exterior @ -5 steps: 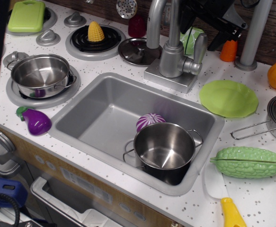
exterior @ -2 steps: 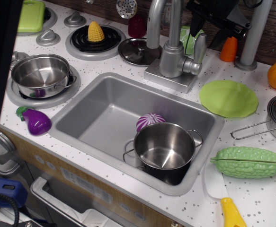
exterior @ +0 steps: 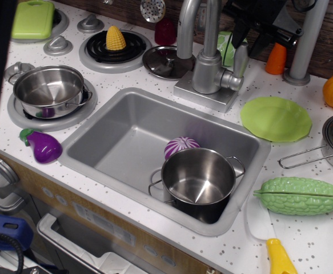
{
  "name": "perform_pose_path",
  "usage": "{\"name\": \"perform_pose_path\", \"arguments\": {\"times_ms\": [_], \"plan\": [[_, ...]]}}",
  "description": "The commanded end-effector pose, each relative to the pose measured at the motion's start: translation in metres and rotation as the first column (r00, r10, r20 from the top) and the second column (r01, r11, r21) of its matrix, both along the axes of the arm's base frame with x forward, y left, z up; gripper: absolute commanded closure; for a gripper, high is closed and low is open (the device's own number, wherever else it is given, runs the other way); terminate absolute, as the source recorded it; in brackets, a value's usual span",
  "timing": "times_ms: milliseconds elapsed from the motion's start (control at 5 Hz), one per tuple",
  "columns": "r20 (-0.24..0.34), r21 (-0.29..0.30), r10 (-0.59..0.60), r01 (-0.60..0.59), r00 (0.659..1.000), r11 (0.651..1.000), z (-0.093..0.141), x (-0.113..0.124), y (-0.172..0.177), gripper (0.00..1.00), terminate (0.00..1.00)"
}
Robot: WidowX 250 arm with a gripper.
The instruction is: Turn lever vertical to front
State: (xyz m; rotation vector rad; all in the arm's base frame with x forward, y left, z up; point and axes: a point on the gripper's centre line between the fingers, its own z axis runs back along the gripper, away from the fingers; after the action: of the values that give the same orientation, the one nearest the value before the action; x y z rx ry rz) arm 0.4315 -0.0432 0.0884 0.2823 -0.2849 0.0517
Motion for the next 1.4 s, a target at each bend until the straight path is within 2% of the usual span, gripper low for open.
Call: {"name": "perform_pose_path", "arguments": {"times_ms": [0, 400, 800, 1000, 1200], "plan": [[0.032, -0.044, 0.038, -0.037, 0.999, 0.998, 0.008, -0.024, -0.013, 0.00, 0.00], [-0.001, -0.134, 0.057, -0.056, 0.998, 0.989, -0.018, -0.036, -0.001, 0.00, 0.00], [0.011, -0.169, 0.045, -0.042, 0.999, 0.985, -0.033, -0.030, 0.005, 0.00, 0.00], [-0.013, -0.171, 0.026, -0.028, 1.000, 0.985, -0.028, -0.027, 0.007, 0.00, 0.00], [-0.062, -0.110, 0.037, -0.044, 0.997, 0.993, -0.003, -0.027, 0.002, 0.00, 0.00]]}}
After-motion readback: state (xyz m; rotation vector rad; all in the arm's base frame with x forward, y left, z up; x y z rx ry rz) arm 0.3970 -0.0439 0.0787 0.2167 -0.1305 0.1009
